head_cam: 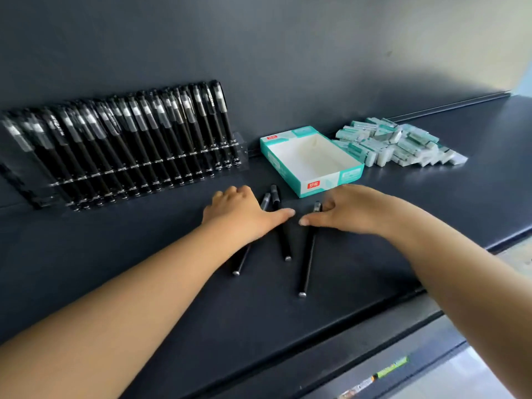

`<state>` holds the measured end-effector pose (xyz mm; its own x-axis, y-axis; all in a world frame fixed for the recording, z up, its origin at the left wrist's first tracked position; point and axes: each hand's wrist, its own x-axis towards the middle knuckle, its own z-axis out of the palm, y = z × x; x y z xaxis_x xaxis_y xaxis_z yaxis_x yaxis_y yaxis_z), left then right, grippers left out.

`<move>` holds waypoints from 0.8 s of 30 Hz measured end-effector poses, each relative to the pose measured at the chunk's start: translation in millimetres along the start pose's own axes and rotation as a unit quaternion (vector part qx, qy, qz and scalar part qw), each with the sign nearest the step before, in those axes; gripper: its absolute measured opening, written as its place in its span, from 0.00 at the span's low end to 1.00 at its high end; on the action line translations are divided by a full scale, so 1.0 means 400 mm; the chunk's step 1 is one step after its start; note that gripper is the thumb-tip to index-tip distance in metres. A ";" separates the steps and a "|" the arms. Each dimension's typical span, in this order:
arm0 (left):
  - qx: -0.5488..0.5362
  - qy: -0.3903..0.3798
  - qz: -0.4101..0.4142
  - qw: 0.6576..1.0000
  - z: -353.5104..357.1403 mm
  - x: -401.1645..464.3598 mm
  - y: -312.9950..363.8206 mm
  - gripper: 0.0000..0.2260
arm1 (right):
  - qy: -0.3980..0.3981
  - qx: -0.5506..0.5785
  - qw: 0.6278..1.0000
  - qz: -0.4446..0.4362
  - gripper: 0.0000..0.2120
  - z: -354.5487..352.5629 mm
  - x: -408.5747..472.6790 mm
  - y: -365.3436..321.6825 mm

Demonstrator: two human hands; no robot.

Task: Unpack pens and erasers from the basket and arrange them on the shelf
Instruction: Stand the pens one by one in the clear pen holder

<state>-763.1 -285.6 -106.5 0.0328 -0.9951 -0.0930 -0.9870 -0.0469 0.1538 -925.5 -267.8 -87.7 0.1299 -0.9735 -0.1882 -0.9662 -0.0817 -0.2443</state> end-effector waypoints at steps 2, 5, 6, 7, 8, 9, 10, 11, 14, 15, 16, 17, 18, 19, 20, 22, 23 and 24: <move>-0.011 -0.023 -0.004 1.000 -0.008 0.000 -0.011 0.39 | -0.038 0.016 0.999 0.001 0.24 -0.015 -0.009 0.002; -0.040 -0.070 -0.008 0.997 -0.037 -0.012 -0.042 0.31 | -0.049 0.053 0.997 0.010 0.22 -0.027 -0.023 0.009; -0.051 -0.083 -0.008 0.995 -0.048 -0.017 -0.054 0.27 | -0.048 0.065 0.997 0.013 0.22 -0.029 -0.027 0.010; -0.062 -0.093 -0.004 0.994 -0.058 -0.025 -0.066 0.24 | -0.046 0.075 0.996 0.014 0.22 -0.028 -0.029 0.010; -0.073 -0.100 0.002 0.992 -0.065 -0.031 -0.076 0.20 | -0.045 0.083 0.995 0.015 0.21 -0.028 -0.030 0.010; -0.085 -0.104 0.006 0.991 -0.071 -0.037 -0.084 0.16 | -0.044 0.091 0.995 0.014 0.18 -0.028 -0.030 0.008; -0.099 -0.106 0.009 0.989 -0.075 -0.043 -0.089 0.13 | -0.044 0.102 0.994 0.014 0.16 -0.030 -0.030 0.002; -0.115 -0.105 0.012 0.988 -0.079 -0.048 -0.093 0.11 | -0.042 0.126 0.991 0.014 0.13 -0.032 -0.031 -0.002; -0.166 -0.092 0.012 0.982 -0.090 -0.056 -0.108 0.08 | -0.043 0.275 0.960 0.012 0.08 -0.041 -0.023 -0.019; -0.185 -0.089 0.013 0.979 -0.097 -0.059 -0.115 0.06 | -0.050 0.337 0.940 0.006 0.07 -0.045 -0.020 -0.026; -0.215 -0.091 0.017 0.972 -0.103 -0.061 -0.122 0.05 | -0.057 0.400 0.915 0.000 0.06 -0.048 -0.019 -0.032; -0.269 -0.094 0.022 0.958 -0.112 -0.063 -0.131 0.04 | -0.062 0.459 0.886 -0.010 0.05 -0.054 -0.016 -0.040; -0.347 -0.103 0.020 0.932 -0.121 -0.063 -0.139 0.03 | -0.065 0.509 0.858 -0.022 0.04 -0.059 -0.014 -0.049; -0.437 -0.114 0.011 0.892 -0.130 -0.065 -0.144 0.02 | -0.066 0.552 0.830 -0.035 0.04 -0.063 -0.012 -0.056; -0.518 -0.121 0.006 0.847 -0.141 -0.067 -0.152 0.02 | -0.064 0.587 0.805 -0.049 0.04 -0.067 -0.006 -0.066; -0.613 -0.119 0.006 0.781 -0.157 -0.071 -0.169 0.03 | -0.059 0.636 0.765 -0.077 0.05 -0.073 0.006 -0.085; -0.644 -0.112 0.008 0.756 -0.161 -0.073 -0.174 0.03 | -0.054 0.652 0.751 -0.092 0.06 -0.074 0.012 -0.096; -0.670 -0.101 0.009 0.736 -0.162 -0.074 -0.180 0.04 | -0.045 0.664 0.739 -0.106 0.06 -0.075 0.018 -0.108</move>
<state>-682.9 -258.5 -51.1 -0.1359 -0.9698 -0.2026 0.0583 -0.2120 0.9755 -889.3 -277.7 -50.0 0.3191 -0.9458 -0.0600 0.1405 0.1098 -0.9840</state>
